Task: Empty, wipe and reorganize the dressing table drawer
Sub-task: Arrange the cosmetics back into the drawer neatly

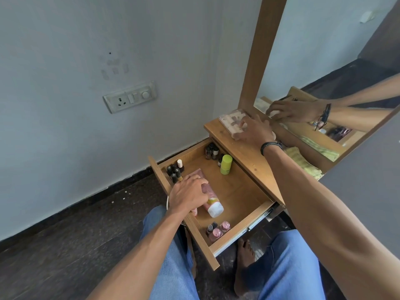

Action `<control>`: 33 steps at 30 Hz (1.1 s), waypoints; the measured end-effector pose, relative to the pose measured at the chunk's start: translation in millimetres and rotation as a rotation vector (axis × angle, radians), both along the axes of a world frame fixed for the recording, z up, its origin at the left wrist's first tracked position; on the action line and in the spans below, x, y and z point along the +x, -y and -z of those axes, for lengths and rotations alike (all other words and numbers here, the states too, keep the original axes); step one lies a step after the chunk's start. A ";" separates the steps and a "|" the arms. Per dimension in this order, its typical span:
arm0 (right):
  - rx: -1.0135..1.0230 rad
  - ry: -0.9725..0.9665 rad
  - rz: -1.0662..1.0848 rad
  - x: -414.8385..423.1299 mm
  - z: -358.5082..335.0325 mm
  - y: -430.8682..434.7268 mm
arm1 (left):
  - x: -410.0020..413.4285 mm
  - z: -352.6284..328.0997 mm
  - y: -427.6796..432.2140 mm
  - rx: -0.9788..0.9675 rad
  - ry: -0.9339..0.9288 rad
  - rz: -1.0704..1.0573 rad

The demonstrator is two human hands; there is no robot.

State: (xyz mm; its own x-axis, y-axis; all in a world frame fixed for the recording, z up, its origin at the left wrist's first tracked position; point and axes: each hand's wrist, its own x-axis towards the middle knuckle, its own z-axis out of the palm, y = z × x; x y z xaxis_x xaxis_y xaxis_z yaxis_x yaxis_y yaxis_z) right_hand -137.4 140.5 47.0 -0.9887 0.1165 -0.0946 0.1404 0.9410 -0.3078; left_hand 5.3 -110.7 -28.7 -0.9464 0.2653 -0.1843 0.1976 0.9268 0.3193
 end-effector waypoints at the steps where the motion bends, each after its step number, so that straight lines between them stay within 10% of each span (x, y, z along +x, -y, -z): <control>1: -0.017 0.001 0.014 -0.5 0.1 0.8 | 0.2 0.9 0.1 -0.002 -0.008 -0.003; 22: -0.168 -0.375 0.121 113.0 -22.1 43.3 | -2.4 3.2 1.1 0.024 -0.052 -0.089; 33: 0.202 -0.233 -0.080 229.8 40.4 43.6 | 1.6 2.7 0.4 -0.011 0.010 0.010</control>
